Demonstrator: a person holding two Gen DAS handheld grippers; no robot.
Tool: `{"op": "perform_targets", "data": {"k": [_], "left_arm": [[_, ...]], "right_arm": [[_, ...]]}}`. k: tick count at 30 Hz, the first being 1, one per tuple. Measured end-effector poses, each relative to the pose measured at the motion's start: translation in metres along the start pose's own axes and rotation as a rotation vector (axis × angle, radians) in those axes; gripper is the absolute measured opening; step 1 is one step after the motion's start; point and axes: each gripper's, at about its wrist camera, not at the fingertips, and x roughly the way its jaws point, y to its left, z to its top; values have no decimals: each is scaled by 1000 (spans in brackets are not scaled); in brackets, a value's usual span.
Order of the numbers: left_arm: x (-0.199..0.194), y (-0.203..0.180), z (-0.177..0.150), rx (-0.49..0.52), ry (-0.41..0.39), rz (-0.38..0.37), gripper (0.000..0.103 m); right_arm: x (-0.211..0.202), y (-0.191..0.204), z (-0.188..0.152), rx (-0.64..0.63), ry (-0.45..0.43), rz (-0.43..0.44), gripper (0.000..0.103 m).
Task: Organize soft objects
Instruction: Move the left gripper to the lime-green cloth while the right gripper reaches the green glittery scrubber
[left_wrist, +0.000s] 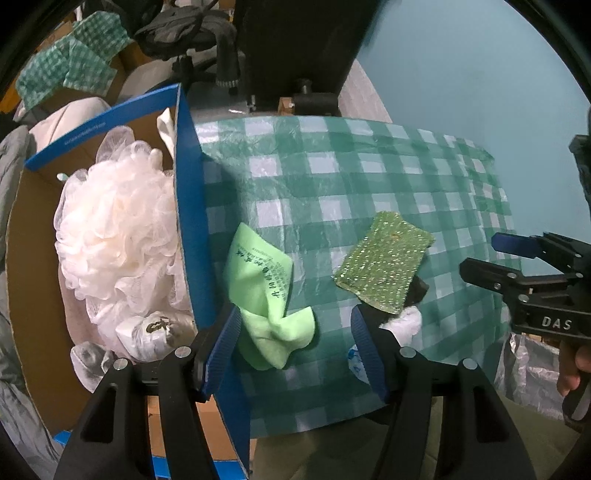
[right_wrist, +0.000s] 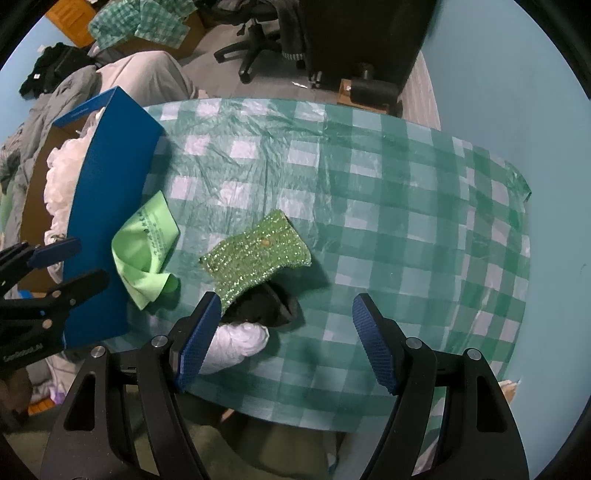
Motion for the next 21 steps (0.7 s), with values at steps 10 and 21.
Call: {"op": "perform_targets", "data": {"k": [10, 21], "left_arm": [[12, 5, -2, -8, 5, 5, 64], [17, 28, -5, -90, 5, -8, 64]], "right_arm": [[8, 1, 0, -1, 14, 7, 74], [18, 2, 6, 9, 28, 27, 74]]}}
